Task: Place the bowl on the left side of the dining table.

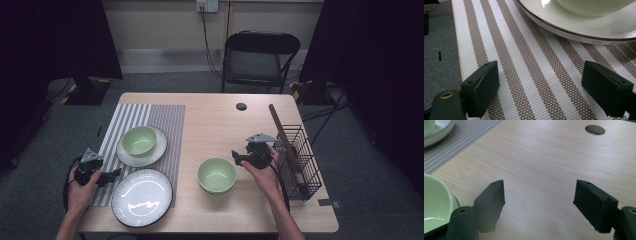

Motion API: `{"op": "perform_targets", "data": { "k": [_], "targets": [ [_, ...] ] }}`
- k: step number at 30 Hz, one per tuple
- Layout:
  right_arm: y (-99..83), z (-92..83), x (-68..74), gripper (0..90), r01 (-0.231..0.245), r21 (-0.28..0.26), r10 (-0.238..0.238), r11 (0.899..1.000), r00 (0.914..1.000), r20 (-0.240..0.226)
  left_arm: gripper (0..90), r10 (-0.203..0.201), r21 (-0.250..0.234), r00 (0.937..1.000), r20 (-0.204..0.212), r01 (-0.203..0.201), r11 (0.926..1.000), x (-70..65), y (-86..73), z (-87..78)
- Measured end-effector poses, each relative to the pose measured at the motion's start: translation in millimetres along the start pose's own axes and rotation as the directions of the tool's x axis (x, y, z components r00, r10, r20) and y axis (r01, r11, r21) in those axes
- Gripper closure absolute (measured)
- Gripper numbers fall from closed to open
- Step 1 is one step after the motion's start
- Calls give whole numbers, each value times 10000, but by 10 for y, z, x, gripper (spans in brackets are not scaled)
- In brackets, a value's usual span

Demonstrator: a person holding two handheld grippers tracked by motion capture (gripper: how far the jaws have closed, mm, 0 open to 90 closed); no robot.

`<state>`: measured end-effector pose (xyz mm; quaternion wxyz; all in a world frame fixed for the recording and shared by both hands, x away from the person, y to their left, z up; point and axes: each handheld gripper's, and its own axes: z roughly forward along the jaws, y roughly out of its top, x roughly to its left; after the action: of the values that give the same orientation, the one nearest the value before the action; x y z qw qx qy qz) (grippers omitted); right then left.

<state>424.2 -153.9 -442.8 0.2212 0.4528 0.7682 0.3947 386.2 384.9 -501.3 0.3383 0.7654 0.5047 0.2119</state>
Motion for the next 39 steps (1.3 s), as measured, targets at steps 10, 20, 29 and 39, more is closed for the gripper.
{"op": "perform_targets", "data": {
  "k": [10,20,29,39],
  "targets": [
    [147,-204,110,285,145,-370,-166,9992,9982,-581,141,2,0,10000,2,-2,10000,0,0,0],
    [191,-320,120,355,-38,-545,-21,9985,9942,-1073,141,5,-2,10000,-1,-5,10000,1,0,0],
    [248,-457,121,395,-206,-704,101,9973,9892,-1465,141,-3,-7,10000,0,3,10000,0,0,0],
    [296,-683,78,429,-307,-886,165,9956,9875,-1565,141,0,-4,10000,-1,0,10000,0,0,0]
  ]
}}
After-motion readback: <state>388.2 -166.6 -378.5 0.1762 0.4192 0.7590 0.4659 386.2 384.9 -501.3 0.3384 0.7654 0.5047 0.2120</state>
